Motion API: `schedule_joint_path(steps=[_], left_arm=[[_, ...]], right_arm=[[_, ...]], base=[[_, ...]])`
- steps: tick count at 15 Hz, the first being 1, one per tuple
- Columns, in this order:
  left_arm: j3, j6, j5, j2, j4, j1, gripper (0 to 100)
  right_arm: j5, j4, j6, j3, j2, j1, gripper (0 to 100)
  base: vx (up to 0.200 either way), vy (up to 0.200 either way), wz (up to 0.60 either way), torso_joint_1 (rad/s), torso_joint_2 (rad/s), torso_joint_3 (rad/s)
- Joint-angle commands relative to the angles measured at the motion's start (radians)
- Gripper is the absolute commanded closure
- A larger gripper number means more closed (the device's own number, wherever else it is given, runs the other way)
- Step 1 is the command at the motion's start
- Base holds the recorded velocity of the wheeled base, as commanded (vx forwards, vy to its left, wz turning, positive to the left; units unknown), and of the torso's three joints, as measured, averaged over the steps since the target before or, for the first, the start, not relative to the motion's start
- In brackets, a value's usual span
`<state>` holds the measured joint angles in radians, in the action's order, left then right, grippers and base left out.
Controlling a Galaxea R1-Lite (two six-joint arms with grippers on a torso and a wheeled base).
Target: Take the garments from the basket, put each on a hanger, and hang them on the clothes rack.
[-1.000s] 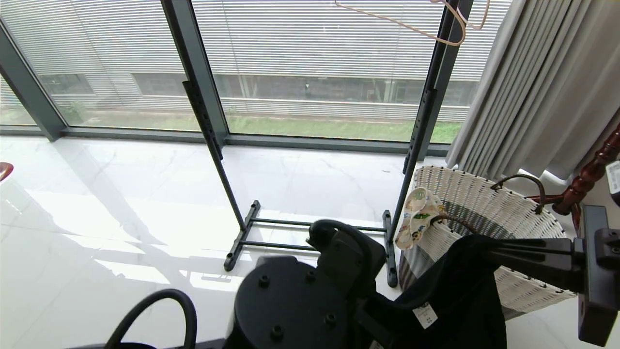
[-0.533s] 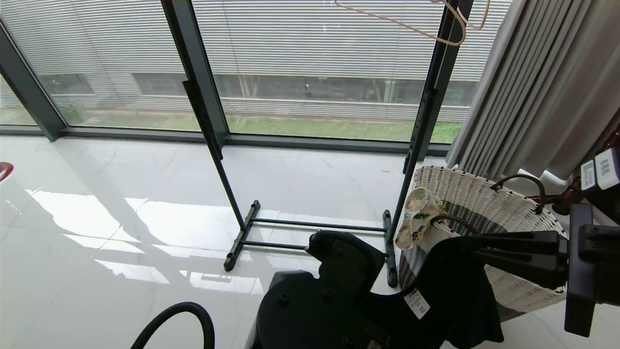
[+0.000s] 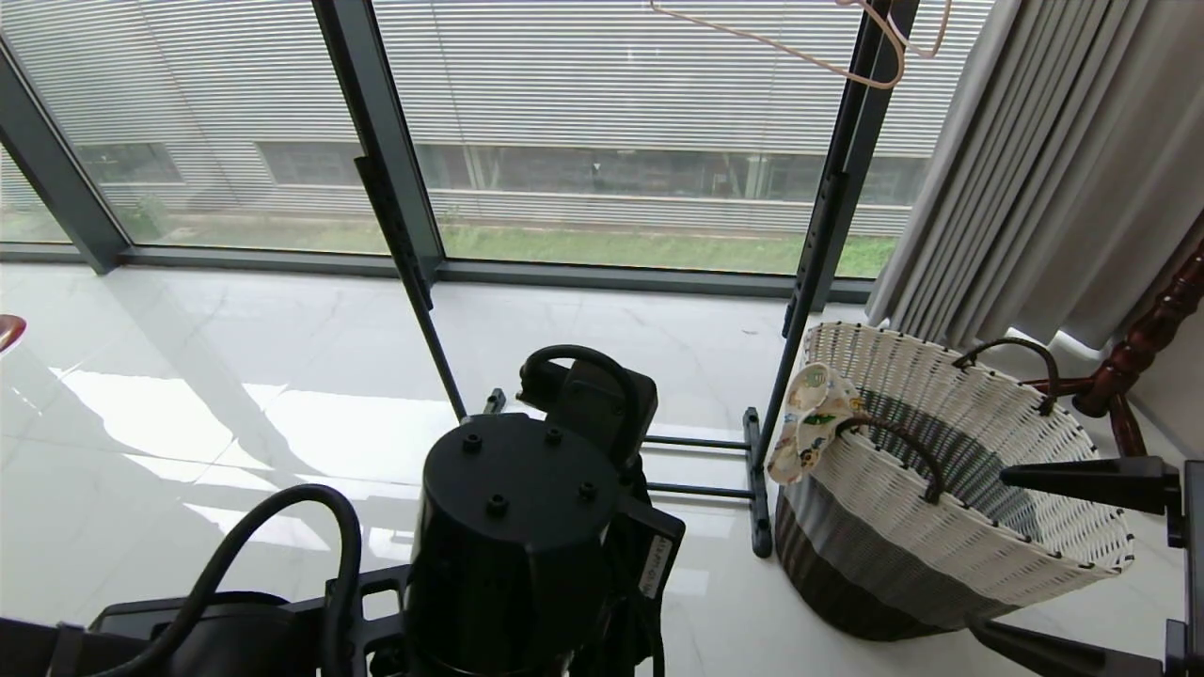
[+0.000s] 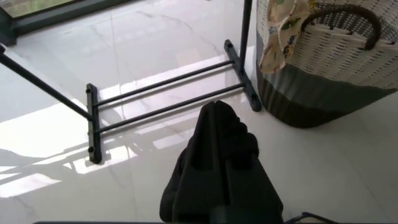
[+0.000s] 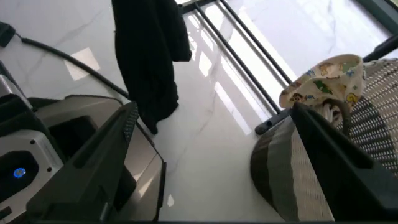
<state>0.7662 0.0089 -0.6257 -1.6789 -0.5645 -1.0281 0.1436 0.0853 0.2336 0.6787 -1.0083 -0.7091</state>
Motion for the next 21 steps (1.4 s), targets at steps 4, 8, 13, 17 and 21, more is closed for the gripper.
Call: schedule_joint_path(steps=[4, 8, 13, 17, 21], left_arm=[[-0.298, 0.131, 0.046, 0.387, 0.034, 0.319, 100], [-0.403, 0.177, 0.047, 0.604, 0.034, 0.551, 100], [-0.416, 0.203, 0.046, 0.665, 0.034, 0.58, 100], [-0.418, 0.223, 0.046, 0.671, 0.034, 0.58, 100], [-0.419, 0.22, 0.049, 0.671, 0.034, 0.58, 100]], right_arm=[[-0.049, 0.056, 0.009, -0.005, 0.033, 0.471, 0], [-0.05, 0.114, 0.119, -0.01, 0.031, 0.682, 0], [-0.05, 0.097, 0.162, -0.019, 0.034, 0.724, 0], [-0.05, 0.079, 0.171, -0.019, 0.034, 0.724, 0], [-0.052, 0.077, 0.17, -0.019, 0.033, 0.724, 0]], base=[[0.0, 0.0, 0.0, 0.0, 0.0, 0.0], [0.0, 0.0, 0.0, 0.0, 0.0, 0.0], [0.0, 0.0, 0.0, 0.0, 0.0, 0.0], [0.0, 0.2, 0.0, 0.001, 0.0, 0.002], [0.0, 0.15, 0.0, 0.003, 0.0, 0.007]])
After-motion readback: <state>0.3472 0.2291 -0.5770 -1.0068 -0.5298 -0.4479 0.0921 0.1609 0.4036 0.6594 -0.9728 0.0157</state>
